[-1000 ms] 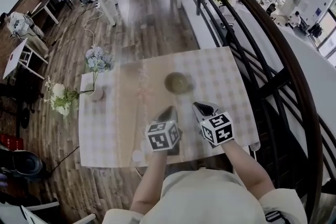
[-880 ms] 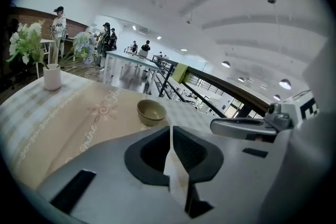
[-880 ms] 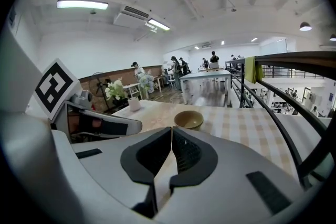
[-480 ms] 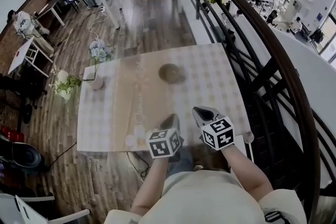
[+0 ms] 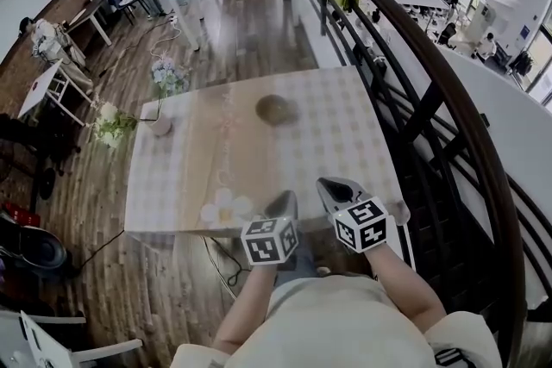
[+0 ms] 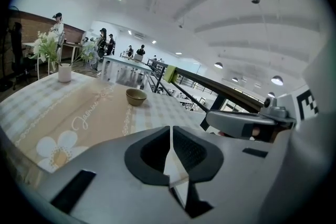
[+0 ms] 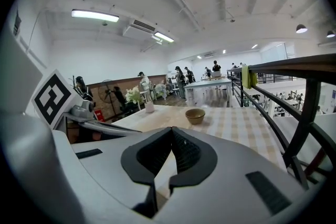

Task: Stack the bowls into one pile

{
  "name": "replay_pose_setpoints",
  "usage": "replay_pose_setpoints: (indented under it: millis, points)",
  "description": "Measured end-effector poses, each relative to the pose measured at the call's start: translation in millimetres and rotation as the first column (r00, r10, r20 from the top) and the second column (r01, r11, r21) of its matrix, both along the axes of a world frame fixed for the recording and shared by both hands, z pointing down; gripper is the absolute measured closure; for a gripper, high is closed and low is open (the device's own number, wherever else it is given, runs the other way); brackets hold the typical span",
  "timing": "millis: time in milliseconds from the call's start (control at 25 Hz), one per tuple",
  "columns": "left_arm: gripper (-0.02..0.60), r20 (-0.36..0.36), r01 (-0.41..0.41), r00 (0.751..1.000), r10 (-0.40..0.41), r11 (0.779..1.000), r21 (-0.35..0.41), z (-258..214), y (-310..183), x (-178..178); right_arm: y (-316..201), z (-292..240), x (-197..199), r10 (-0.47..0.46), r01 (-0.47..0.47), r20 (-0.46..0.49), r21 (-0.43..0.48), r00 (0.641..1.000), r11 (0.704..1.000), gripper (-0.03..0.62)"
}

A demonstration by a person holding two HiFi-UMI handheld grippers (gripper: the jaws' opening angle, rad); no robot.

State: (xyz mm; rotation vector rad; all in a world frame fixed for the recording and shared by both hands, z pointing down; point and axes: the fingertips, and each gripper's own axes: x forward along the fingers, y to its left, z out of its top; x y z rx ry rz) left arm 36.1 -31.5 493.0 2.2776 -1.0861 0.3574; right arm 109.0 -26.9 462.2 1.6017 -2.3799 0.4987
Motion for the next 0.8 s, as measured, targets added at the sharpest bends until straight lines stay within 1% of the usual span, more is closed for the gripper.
replay_pose_setpoints:
  millis: [480,800]
  points:
    - [0.565,-0.025,0.017,1.0,-0.016,1.0,0.021,-5,34,6,40,1,4,-0.022,0.022,0.019,0.007,1.0,1.0,0.594]
    - [0.565,-0.036,0.041,0.999,-0.04,0.999,0.023,-3,45,2,51,3,7,-0.035,0.035,0.029,0.018,0.999,0.999,0.594]
